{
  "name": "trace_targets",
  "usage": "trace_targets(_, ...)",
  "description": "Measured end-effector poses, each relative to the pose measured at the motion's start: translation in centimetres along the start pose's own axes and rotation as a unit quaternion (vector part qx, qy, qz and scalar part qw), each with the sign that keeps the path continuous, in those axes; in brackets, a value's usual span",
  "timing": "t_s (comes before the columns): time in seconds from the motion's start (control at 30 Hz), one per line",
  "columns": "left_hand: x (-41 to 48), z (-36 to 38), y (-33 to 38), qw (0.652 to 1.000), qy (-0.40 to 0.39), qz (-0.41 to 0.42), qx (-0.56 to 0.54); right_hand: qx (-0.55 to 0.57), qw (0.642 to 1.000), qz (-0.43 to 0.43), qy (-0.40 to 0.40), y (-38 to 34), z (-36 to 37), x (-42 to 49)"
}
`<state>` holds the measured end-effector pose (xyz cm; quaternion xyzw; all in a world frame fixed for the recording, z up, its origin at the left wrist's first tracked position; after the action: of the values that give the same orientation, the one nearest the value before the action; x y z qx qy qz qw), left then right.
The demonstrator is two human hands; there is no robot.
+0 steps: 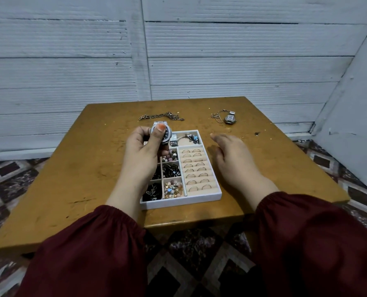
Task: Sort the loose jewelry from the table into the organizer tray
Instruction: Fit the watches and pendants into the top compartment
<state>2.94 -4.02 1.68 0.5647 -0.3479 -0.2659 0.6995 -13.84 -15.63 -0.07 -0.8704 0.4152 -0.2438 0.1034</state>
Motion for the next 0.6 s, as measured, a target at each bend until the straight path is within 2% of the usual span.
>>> trace_targets(0.1,0.6,0.0,0.2,1.0,0.008,0.007,0.003,-0.048,0.997,-0.005,-0.059,0.9,2.3,2.2)
trace_targets(0.23,2.0,-0.5,0.4,1.0,0.027,0.009,0.001,-0.057,0.99,0.002,-0.133,1.7,4.6,4.5)
trace_targets(0.6,7.5,-1.2,-1.1,0.994,0.029,-0.011,0.104,-0.1,0.981,0.009,-0.166,2.4,6.4,6.1)
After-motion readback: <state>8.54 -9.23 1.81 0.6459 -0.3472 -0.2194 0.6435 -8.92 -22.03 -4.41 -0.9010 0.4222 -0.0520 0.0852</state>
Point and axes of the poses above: each hand's wrist, its own x-axis towards the middle knuckle, its own z-axis out of the palm, y = z × x, the point moved 6 cm from there along x, towards the middle knuckle, and after that the axes turned 1 degree about -y, right-handed, at the moved point
